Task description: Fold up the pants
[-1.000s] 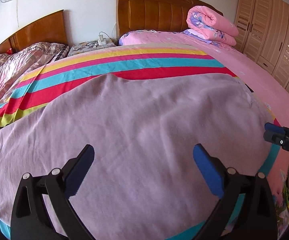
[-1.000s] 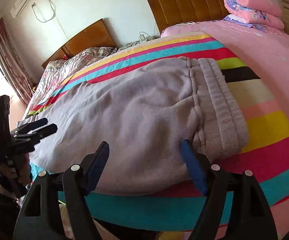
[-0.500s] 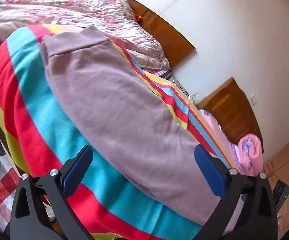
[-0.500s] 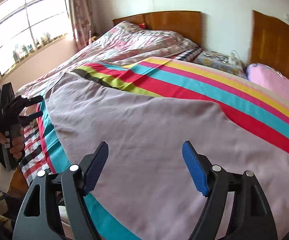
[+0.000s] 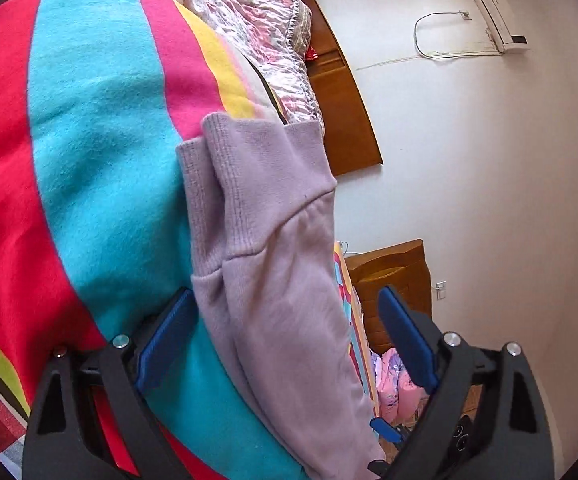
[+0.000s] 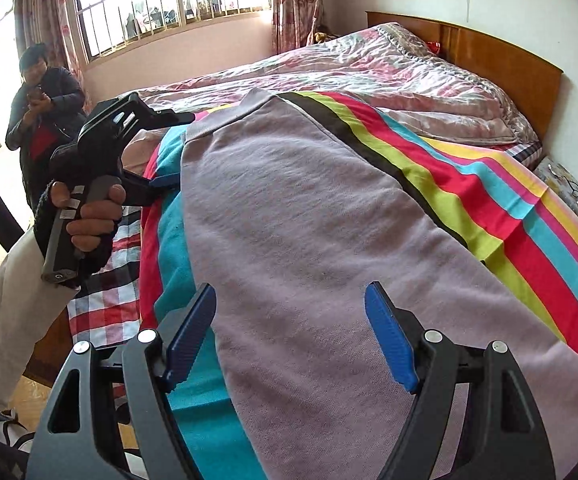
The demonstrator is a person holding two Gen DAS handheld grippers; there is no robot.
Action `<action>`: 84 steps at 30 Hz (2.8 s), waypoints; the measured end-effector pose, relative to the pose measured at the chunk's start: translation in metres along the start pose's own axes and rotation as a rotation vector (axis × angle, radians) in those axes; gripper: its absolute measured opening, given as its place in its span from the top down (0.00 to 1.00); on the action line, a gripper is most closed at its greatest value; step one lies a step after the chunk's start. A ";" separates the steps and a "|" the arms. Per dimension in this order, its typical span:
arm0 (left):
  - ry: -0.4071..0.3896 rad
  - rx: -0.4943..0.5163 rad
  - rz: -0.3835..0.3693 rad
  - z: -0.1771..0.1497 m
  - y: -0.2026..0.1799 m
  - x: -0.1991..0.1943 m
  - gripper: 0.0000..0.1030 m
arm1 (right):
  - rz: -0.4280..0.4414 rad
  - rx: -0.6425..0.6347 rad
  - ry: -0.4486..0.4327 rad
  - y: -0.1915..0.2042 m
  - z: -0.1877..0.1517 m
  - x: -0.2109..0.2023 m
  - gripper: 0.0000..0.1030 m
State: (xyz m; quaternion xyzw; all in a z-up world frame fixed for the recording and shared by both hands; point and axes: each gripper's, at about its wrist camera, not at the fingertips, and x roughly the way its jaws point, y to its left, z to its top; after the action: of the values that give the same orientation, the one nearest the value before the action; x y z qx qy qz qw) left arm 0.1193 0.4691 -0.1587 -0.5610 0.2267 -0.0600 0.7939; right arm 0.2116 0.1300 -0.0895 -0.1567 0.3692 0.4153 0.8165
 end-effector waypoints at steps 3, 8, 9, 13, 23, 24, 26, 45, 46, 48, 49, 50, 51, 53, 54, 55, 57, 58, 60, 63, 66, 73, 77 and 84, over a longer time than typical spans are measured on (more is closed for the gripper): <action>0.002 -0.001 -0.035 0.009 0.003 0.007 0.51 | -0.002 0.040 0.005 -0.008 0.000 0.003 0.27; -0.017 -0.047 -0.049 0.013 0.020 0.012 0.70 | -0.001 0.014 -0.002 -0.007 0.018 0.010 0.27; -0.024 -0.055 -0.053 0.012 0.020 0.014 0.68 | 0.009 0.005 0.001 -0.007 0.025 0.016 0.25; -0.040 0.007 0.038 0.010 0.006 0.013 0.83 | -0.032 -0.043 0.102 -0.006 0.038 0.051 0.23; -0.078 0.190 0.203 0.011 -0.041 0.011 0.85 | -0.040 -0.131 0.131 -0.016 0.019 0.059 0.19; -0.078 0.191 0.212 0.010 -0.041 0.012 0.85 | -0.043 -0.113 0.101 -0.023 0.028 0.058 0.19; -0.076 0.195 0.227 0.009 -0.040 0.010 0.85 | -0.019 -0.075 0.060 -0.040 0.048 0.064 0.19; -0.155 0.628 0.372 -0.058 -0.209 0.017 0.85 | -0.086 -0.163 0.157 -0.004 0.005 0.046 0.13; -0.156 0.669 0.382 -0.068 -0.223 0.020 0.85 | -0.078 -0.158 0.123 -0.006 0.002 0.029 0.13; -0.156 0.780 0.396 -0.095 -0.256 0.030 0.85 | -0.064 -0.091 0.023 -0.025 -0.008 -0.022 0.13; -0.149 0.851 0.395 -0.114 -0.274 0.037 0.85 | -0.077 -0.043 -0.034 -0.039 -0.016 -0.049 0.12; -0.143 0.933 0.396 -0.136 -0.291 0.045 0.85 | -0.095 0.014 -0.089 -0.057 -0.026 -0.077 0.12; -0.135 1.014 0.395 -0.160 -0.306 0.054 0.84 | -0.119 0.083 -0.138 -0.078 -0.037 -0.105 0.12; -0.071 1.148 0.362 -0.215 -0.325 0.078 0.83 | -0.190 0.245 -0.228 -0.122 -0.065 -0.157 0.12; -0.017 1.221 0.347 -0.247 -0.326 0.093 0.80 | -0.210 0.327 -0.265 -0.143 -0.081 -0.181 0.12; 0.048 1.288 0.339 -0.280 -0.322 0.110 0.74 | -0.235 0.400 -0.288 -0.161 -0.097 -0.201 0.12; 0.222 1.363 0.318 -0.338 -0.299 0.148 0.69 | -0.331 0.480 -0.310 -0.186 -0.126 -0.233 0.11; 0.312 1.379 0.310 -0.362 -0.281 0.167 0.67 | -0.345 0.509 -0.316 -0.194 -0.139 -0.242 0.11; 0.466 1.423 0.311 -0.404 -0.251 0.197 0.62 | -0.318 0.580 -0.307 -0.205 -0.160 -0.247 0.11; 0.480 1.492 0.288 -0.423 -0.237 0.195 0.46 | -0.273 0.609 -0.269 -0.200 -0.177 -0.237 0.11; 0.400 1.432 0.198 -0.390 -0.252 0.161 0.36 | -0.146 0.633 -0.239 -0.189 -0.179 -0.214 0.11; 0.137 1.175 0.366 -0.274 -0.217 0.088 0.19 | 0.107 0.666 -0.076 -0.157 -0.163 -0.136 0.20; 0.123 1.114 0.453 -0.253 -0.185 0.076 0.19 | 0.136 0.729 0.006 -0.152 -0.163 -0.108 0.28; 0.170 1.112 0.450 -0.256 -0.154 0.065 0.19 | 0.158 0.774 0.023 -0.159 -0.142 -0.087 0.37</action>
State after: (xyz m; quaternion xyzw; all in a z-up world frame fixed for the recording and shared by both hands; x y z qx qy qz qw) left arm 0.0921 0.1697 -0.1049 0.0063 0.3372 -0.0447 0.9403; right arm 0.2373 -0.0954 -0.1300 0.1869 0.5186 0.3054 0.7764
